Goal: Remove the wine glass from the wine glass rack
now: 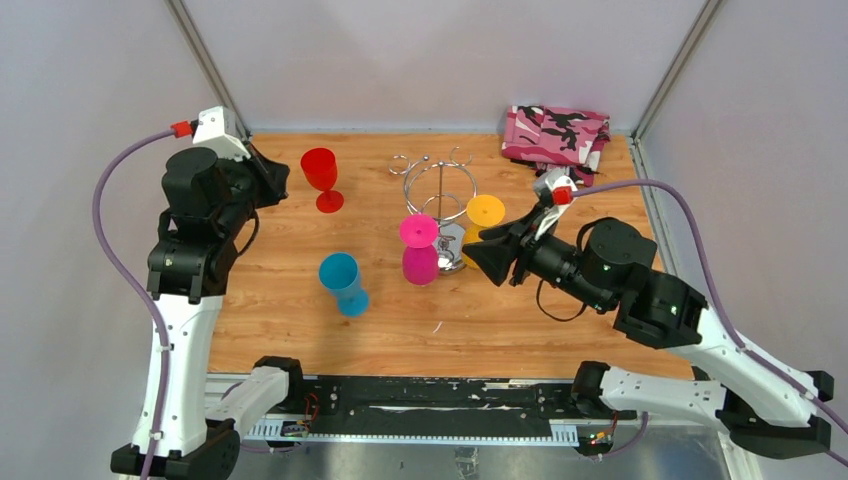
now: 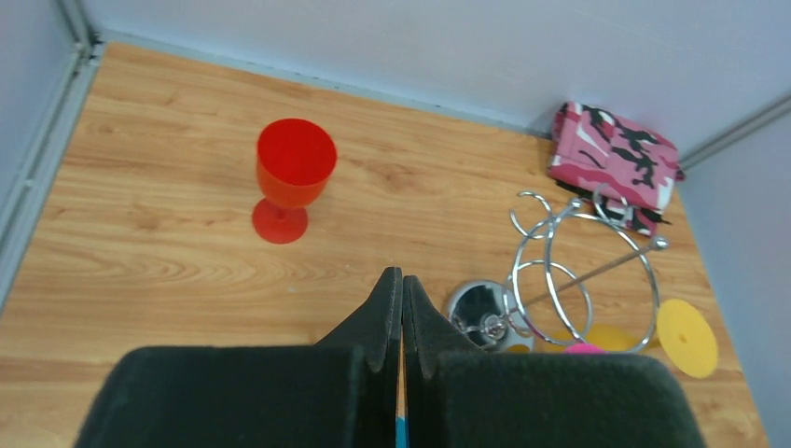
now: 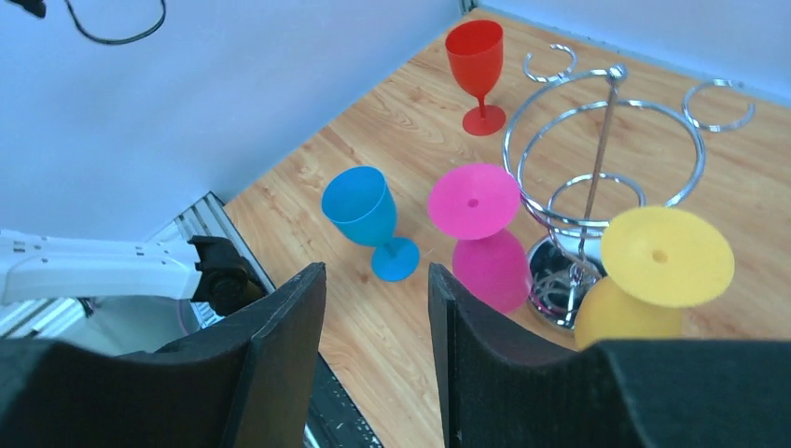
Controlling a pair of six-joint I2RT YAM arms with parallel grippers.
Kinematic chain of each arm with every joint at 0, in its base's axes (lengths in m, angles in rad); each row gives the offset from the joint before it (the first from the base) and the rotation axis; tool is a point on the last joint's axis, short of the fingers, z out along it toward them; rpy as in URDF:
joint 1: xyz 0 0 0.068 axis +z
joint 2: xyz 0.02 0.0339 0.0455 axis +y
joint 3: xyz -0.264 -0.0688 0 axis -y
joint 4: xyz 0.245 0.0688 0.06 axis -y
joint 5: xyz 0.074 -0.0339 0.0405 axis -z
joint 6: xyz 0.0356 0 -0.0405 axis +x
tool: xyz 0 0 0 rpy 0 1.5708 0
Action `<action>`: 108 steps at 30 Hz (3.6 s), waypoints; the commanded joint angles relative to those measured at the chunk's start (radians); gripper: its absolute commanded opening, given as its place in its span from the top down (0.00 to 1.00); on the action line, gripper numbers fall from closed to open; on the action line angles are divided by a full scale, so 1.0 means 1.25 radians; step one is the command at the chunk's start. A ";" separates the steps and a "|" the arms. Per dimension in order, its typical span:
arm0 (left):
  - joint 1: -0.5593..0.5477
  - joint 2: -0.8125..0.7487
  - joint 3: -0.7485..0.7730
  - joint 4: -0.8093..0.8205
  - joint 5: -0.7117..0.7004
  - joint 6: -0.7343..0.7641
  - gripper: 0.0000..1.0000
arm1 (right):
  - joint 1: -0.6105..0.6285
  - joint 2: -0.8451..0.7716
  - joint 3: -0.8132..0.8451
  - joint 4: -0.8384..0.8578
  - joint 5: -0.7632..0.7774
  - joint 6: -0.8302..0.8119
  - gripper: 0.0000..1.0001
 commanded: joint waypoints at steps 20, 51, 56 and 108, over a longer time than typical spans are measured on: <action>-0.003 0.000 -0.072 0.104 0.143 -0.036 0.99 | -0.665 0.035 -0.275 0.180 -0.557 0.408 0.53; -0.003 0.017 -0.085 0.112 0.141 -0.025 0.99 | -0.706 0.155 -0.373 0.366 -0.589 0.483 0.57; -0.003 0.015 -0.090 0.115 0.140 -0.024 0.99 | -0.707 0.177 -0.413 0.485 -0.609 0.559 0.61; -0.057 0.134 -0.020 0.143 0.079 -0.035 1.00 | -0.728 -0.054 -0.031 0.112 -0.467 0.370 1.00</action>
